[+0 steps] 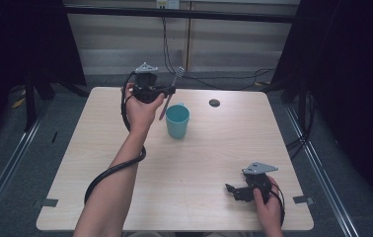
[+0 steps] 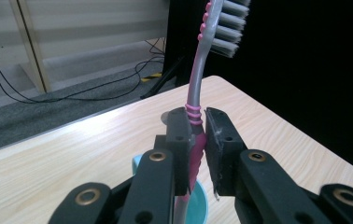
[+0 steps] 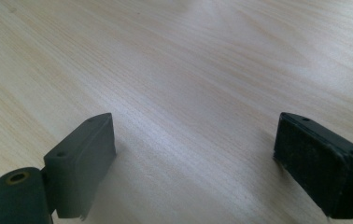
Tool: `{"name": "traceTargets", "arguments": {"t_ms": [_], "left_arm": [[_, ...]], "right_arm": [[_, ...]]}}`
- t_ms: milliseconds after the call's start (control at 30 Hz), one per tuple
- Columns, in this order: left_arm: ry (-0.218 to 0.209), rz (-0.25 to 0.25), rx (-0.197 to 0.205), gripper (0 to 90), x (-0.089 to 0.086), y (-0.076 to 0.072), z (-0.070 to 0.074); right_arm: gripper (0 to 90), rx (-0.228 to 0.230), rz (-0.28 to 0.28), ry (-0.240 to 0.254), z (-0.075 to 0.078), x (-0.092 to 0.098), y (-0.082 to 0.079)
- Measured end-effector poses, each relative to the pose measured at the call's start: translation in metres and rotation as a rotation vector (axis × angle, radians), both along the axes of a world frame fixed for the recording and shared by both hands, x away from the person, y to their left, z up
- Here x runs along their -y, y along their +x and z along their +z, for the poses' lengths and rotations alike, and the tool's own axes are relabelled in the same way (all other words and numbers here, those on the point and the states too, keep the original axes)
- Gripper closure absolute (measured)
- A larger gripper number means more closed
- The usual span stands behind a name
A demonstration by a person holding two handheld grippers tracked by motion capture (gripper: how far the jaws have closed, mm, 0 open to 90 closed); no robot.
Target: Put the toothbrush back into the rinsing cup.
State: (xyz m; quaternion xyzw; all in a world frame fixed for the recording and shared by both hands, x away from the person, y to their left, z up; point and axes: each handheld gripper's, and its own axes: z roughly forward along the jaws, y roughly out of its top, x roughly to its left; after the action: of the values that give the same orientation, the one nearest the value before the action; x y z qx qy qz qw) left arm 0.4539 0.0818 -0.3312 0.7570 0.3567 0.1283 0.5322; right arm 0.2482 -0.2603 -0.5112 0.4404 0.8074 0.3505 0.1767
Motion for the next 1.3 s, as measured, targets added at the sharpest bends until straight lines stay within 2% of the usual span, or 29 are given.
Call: {"name": "traceTargets", "arguments": {"t_ms": [167, 400, 667, 733, 833, 1067, 1100, 1300], "left_arm": [[0.003, -0.009, -0.003, 80.7, 0.008, 0.004, -0.004], [-0.016, 0.001, -0.008, 80.7, 0.015, 0.011, -0.011], [-0.022, -0.001, 0.002, 80.7, 0.020, 0.018, -0.009], [-0.035, 0.002, 0.001, 80.6, 0.022, 0.020, -0.009], [-0.024, 0.002, 0.008, 80.6, 0.024, 0.021, -0.009], [-0.029, 0.016, 0.007, 80.6, 0.029, 0.027, -0.018], [-0.040, 0.016, 0.000, 80.6, 0.030, 0.028, -0.021], [-0.034, 0.021, 0.006, 80.6, 0.034, 0.028, -0.029]], "right_arm": [[12.1, 0.002, 0.003, -0.001, 0.000, 0.000, 0.000], [12.1, 0.000, 0.004, 0.001, 0.000, 0.000, 0.000], [12.1, -0.002, 0.007, 0.001, 0.000, 0.000, 0.000], [12.1, -0.002, 0.007, 0.001, 0.000, 0.000, 0.000], [12.1, -0.002, 0.007, 0.001, 0.000, 0.000, 0.000], [12.1, -0.002, 0.007, 0.001, 0.000, 0.000, 0.000], [12.1, -0.002, 0.008, 0.001, 0.000, 0.000, 0.000], [12.1, -0.002, 0.008, 0.002, 0.000, -0.001, 0.000]]}}
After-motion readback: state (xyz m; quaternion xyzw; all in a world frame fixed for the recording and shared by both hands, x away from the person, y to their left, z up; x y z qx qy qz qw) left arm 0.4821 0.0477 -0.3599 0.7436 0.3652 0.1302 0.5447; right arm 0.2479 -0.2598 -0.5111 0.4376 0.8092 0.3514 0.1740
